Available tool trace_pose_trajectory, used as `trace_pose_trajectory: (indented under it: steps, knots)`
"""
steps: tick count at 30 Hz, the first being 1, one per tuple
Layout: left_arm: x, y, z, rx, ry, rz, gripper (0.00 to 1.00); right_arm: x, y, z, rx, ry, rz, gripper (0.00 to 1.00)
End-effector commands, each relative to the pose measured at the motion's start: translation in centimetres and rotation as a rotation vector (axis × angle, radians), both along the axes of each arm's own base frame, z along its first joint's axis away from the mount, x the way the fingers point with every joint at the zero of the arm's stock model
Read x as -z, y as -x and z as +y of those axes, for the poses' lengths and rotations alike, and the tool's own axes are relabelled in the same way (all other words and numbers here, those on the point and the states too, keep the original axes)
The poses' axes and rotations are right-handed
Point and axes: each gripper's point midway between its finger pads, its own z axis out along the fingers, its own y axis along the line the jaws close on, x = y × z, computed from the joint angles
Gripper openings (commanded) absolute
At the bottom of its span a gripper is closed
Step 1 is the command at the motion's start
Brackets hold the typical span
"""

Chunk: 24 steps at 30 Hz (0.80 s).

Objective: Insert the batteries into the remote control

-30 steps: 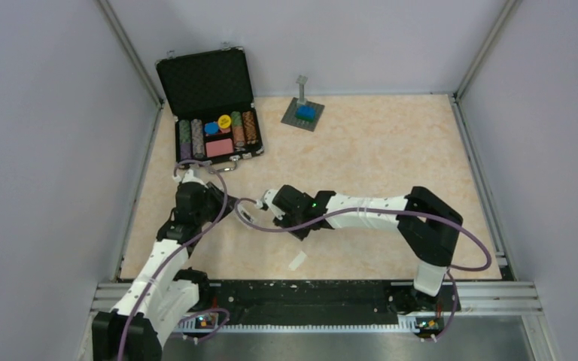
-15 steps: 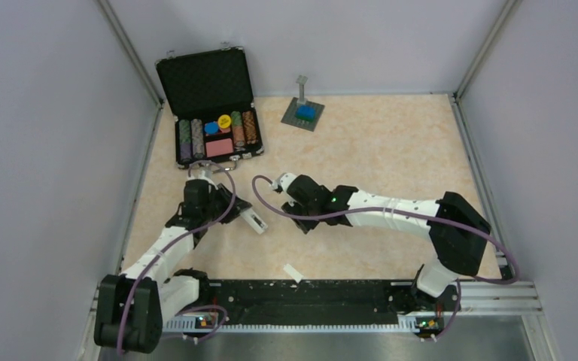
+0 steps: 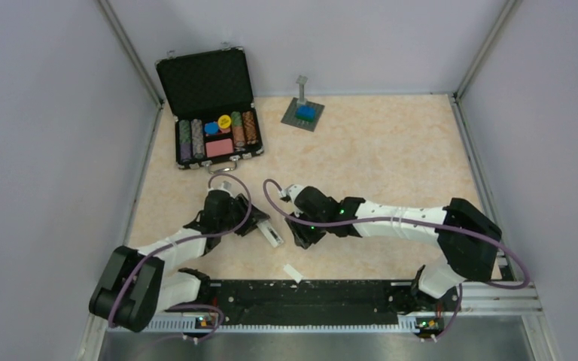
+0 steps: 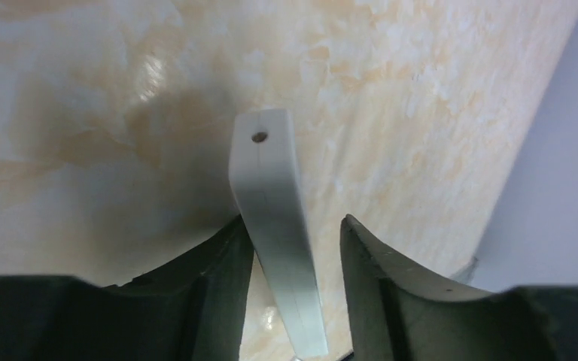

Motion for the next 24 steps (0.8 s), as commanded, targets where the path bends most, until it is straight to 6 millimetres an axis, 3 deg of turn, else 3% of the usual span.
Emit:
trace_pose_trajectory:
  steps: [1,4,7,18,24]
  knots:
    - [-0.2,-1.1,3.1,-0.157,-0.135,-0.027,0.56,-1.6,2.3,1.5,-0.026,-0.073,-0.037,0.45]
    - [-0.2,-0.1,5.0,-0.224,-0.198,-0.008,0.69,-0.6,3.2,0.9,-0.017,-0.034,-0.061,0.50]
    - [-0.7,0.6,6.7,-0.284,-0.253,0.003,0.76,0.0,4.2,0.4,-0.029,-0.002,-0.080,0.52]
    - [-3.2,2.6,8.8,-0.406,-0.261,0.034,0.77,2.4,7.8,1.2,-0.161,0.148,-0.203,0.58]
    - [-4.3,2.7,9.5,-0.436,-0.264,-0.003,0.76,3.7,8.4,1.5,-0.172,0.218,-0.246,0.58]
